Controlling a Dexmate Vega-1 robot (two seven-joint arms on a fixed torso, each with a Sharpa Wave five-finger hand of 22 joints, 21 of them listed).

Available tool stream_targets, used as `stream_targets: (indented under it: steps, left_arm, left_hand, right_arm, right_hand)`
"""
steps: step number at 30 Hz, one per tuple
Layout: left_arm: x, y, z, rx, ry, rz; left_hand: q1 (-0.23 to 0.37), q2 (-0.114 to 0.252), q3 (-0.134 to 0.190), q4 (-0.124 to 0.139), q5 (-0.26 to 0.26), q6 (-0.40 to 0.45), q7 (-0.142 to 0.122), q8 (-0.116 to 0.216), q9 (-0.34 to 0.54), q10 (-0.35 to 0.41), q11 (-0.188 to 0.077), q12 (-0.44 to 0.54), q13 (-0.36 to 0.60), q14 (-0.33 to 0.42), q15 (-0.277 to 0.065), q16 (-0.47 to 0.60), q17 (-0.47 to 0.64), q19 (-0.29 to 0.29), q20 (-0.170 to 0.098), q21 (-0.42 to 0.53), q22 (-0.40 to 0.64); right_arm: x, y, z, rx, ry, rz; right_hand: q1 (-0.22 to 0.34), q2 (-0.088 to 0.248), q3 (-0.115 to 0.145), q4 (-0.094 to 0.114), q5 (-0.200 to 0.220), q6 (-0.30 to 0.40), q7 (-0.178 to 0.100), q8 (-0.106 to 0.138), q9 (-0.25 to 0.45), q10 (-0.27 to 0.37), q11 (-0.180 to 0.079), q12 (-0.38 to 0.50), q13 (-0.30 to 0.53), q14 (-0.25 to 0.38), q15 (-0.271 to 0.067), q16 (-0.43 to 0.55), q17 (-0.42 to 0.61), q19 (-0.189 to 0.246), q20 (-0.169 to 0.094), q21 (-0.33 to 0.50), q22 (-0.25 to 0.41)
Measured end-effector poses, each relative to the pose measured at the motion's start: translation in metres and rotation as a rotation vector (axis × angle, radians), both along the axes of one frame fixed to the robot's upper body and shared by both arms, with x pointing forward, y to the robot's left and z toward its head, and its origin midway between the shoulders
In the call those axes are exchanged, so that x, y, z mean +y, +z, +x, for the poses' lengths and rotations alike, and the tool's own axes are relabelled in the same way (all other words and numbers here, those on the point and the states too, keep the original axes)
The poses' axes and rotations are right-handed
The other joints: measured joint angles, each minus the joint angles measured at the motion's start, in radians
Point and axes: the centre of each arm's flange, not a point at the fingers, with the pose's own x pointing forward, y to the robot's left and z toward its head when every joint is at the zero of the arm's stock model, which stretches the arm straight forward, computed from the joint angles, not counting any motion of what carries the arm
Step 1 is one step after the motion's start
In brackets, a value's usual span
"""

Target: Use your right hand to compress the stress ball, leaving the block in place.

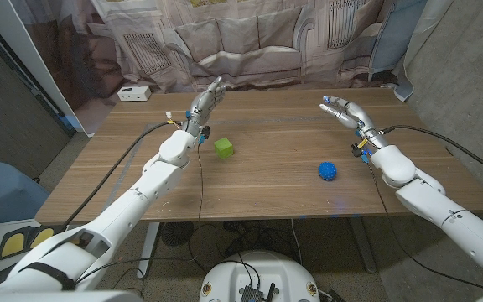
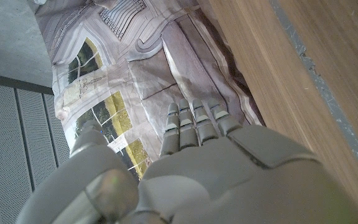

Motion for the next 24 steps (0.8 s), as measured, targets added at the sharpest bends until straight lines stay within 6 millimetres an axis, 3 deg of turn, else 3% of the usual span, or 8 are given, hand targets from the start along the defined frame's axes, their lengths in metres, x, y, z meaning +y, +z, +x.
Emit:
stream_targets:
  steps: [5,9,14,20,24]
  left_arm:
    - [0.002,-0.003,-0.004,-0.002,-0.025,-0.003]
    - [0.005,-0.005,-0.007,-0.006,-0.037,-0.003]
    - [0.008,-0.008,-0.011,-0.014,-0.046,-0.002]
    - [0.011,-0.010,-0.015,-0.021,-0.043,-0.008]
    - [0.013,-0.013,-0.015,-0.022,-0.039,-0.012]
  left_hand:
    - [0.000,0.000,0.000,0.000,0.000,0.000,0.000,0.000,0.000,0.000,0.000,0.000,0.000,0.000,0.000,0.000,0.000,0.000,0.000,0.000,0.000]
    - [0.000,0.000,0.000,0.000,0.000,0.000,0.000,0.000,0.000,0.000,0.000,0.000,0.000,0.000,0.000,0.000,0.000,0.000,0.000,0.000,0.000]
    - [0.000,0.000,0.000,0.000,0.000,0.000,0.000,0.000,0.000,0.000,0.000,0.000,0.000,0.000,0.000,0.000,0.000,0.000,0.000,0.000,0.000]
    - [0.000,0.000,0.000,0.000,0.000,0.000,0.000,0.000,0.000,0.000,0.000,0.000,0.000,0.000,0.000,0.000,0.000,0.000,0.000,0.000,0.000]
    - [0.000,0.000,0.000,0.000,0.000,-0.016,-0.016,-0.005,0.000,-0.004,-0.004,0.000,0.000,0.000,0.000,0.000,0.000,0.000,0.000,0.000,0.000]
  right_arm:
    - [0.006,-0.003,0.006,0.023,0.062,0.063]
    - [0.010,-0.002,0.009,0.041,0.123,0.120]
    - [0.011,-0.002,0.016,0.065,0.182,0.185]
    - [0.010,-0.001,0.024,0.086,0.233,0.232]
    - [0.008,0.000,0.034,0.101,0.260,0.275]
  right_hand:
    - [-0.019,-0.011,-0.004,0.004,0.000,0.000,0.000,0.000,0.000,0.005,0.004,0.000,0.000,0.000,0.000,0.000,0.000,-0.009,0.002,0.000,0.000]
    - [-0.035,-0.016,-0.013,0.006,0.000,0.029,-0.018,0.008,-0.005,0.029,-0.011,0.007,0.000,0.005,-0.005,0.000,-0.004,-0.029,0.015,0.000,0.000]
    - [-0.054,-0.020,-0.018,0.010,0.000,0.034,-0.023,0.007,-0.005,0.013,-0.010,0.000,0.000,-0.024,-0.004,-0.010,-0.005,-0.068,0.007,-0.005,0.000]
    - [-0.061,-0.027,-0.021,0.006,0.000,0.000,-0.024,-0.012,-0.005,-0.012,-0.007,-0.008,0.000,-0.042,-0.006,-0.010,-0.009,-0.069,0.005,-0.004,0.000]
    - [-0.061,-0.026,-0.021,0.006,0.000,-0.020,-0.023,-0.016,-0.005,-0.013,-0.009,-0.008,0.000,-0.042,-0.006,-0.010,-0.009,-0.058,-0.006,0.000,0.000]
